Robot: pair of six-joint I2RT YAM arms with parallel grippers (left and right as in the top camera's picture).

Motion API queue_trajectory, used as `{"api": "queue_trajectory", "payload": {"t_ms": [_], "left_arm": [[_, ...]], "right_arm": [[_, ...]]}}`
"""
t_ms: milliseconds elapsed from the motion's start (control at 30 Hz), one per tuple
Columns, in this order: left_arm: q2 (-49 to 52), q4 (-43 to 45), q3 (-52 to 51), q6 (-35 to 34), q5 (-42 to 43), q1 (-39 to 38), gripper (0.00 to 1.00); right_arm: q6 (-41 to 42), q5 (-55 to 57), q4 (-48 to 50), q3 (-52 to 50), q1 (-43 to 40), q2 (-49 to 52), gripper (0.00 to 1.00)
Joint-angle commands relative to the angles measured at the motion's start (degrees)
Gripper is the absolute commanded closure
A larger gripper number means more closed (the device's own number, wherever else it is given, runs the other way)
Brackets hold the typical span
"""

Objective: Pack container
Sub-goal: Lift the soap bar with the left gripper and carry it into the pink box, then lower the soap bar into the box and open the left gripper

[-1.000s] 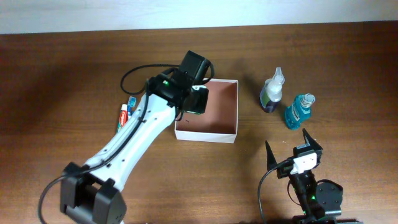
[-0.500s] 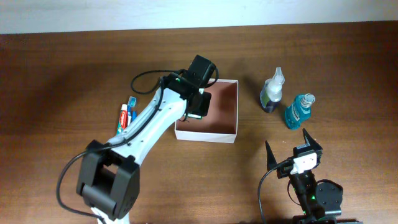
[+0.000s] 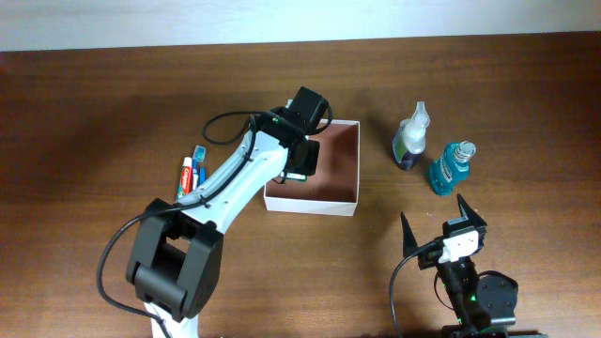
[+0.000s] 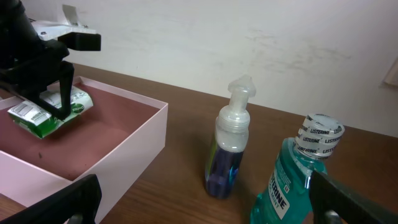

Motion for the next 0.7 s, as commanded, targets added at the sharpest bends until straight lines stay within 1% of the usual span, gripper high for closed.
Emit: {"api": "queue_trajectory", "payload": {"t_ms": [0,300,433,667], "left_arm": [[0.76,0.68,1.01,-2.71,-2.71,0.09,0.59],[4.09,1.75,1.01,-2.97,-3.61,0.09,0.59],[4.26,1.84,1.01,-3.56,-6.32,0.09,0.59],[4.28,1.86,1.01,-3.56,-6.56,0.09,0.58]], "right_arm": [[0.22,0.11,-0.04,-0.39,-0.46,-0.39,0.02],[0.22,0.11,-0.07,-0.39,-0.46,-0.39,0.02],[0.22,0.11,-0.07,-0.39,-0.46,-0.39,0.02],[0.22,0.11,-0.07,-0.39,-0.46,-0.39,0.02]]}}
